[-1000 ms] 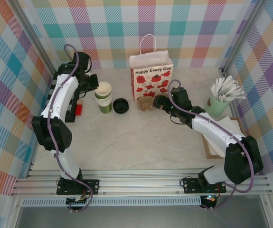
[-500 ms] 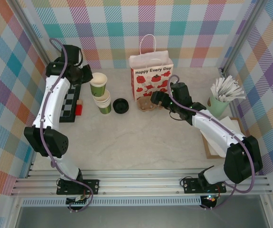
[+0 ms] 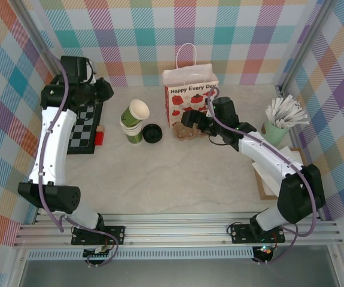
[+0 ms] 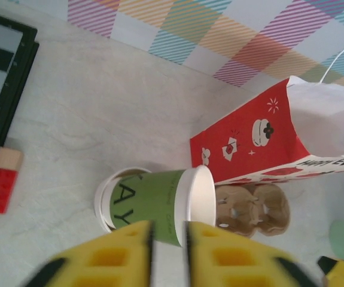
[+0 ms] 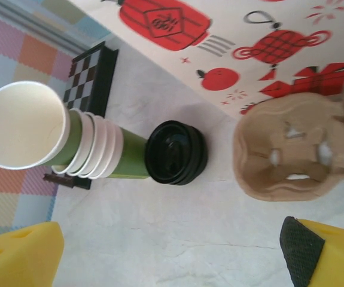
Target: Pack the takeout coffee
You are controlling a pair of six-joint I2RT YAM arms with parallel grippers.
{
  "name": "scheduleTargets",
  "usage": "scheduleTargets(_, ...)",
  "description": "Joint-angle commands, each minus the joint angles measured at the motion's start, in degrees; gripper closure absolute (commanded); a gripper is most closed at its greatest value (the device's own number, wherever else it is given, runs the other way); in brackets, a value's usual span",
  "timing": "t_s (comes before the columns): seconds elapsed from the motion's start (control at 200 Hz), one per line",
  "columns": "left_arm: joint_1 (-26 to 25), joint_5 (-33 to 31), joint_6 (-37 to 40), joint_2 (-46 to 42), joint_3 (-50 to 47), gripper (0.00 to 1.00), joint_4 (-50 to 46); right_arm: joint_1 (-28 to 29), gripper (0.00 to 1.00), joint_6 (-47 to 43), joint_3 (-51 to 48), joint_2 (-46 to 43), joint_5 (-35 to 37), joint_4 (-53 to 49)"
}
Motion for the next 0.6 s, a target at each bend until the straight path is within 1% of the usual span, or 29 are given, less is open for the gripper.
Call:
scheduleTargets(0.0,-0.26,3.56,0.56,0.22,-4.54,0.43,1.10,0.41,0.05,-0.04,1.99,2.96,-8.55,4.24)
scheduleTargets(0.03,-0.26,4.87,1.11,0.05,-5.65,0.40,1.96,0.50,0.05,0.19,2.66,3.88,-10.79,5.17)
scheduleTargets(0.09,-0.42,5.50,2.00,0.07,-7.24,0.38,2.84,1.21,0.05,0.25,4.75,5.74,-13.17,5.53)
scheduleTargets(0.175,-0.85,5.34,3.83,1.37,-7.55,0.37,2.22,2.61,0.06,0.09,8.21,7.97,-11.52,3.07)
scheduleTargets(0.23,-2.45,5.06,5.44,2.74,-7.00,0.35,1.43,3.02,0.06,0.43,10.12,9.24,-9.94,1.01)
scheduleTargets(0.28,-4.78,0.75,7.03,4.37,-5.74,0.31,-0.20,3.15,0.06,0.77,11.42,10.16,-9.41,-0.32)
scheduleTargets(0.35,-8.11,-9.95,8.66,7.69,-2.71,0.28,-3.56,3.17,0.06,1.35,11.77,10.65,-8.92,-0.86)
scheduleTargets(0.395,-9.63,-14.87,9.42,10.10,-0.43,0.27,-5.78,3.13,0.06,1.54,11.69,10.55,-8.60,-1.19)
scheduleTargets(0.46,-11.15,-18.75,10.14,13.27,2.52,0.27,-7.91,3.26,0.06,1.38,11.53,10.20,-7.96,-1.96)
scheduleTargets(0.53,-12.37,-21.47,10.72,15.82,4.73,0.27,-9.19,3.22,0.06,0.96,11.01,9.57,-6.99,-2.94)
scheduleTargets(0.595,-13.13,-24.67,10.46,17.62,6.29,0.32,-9.88,3.21,0.06,0.52,10.26,8.80,-6.24,-3.43)
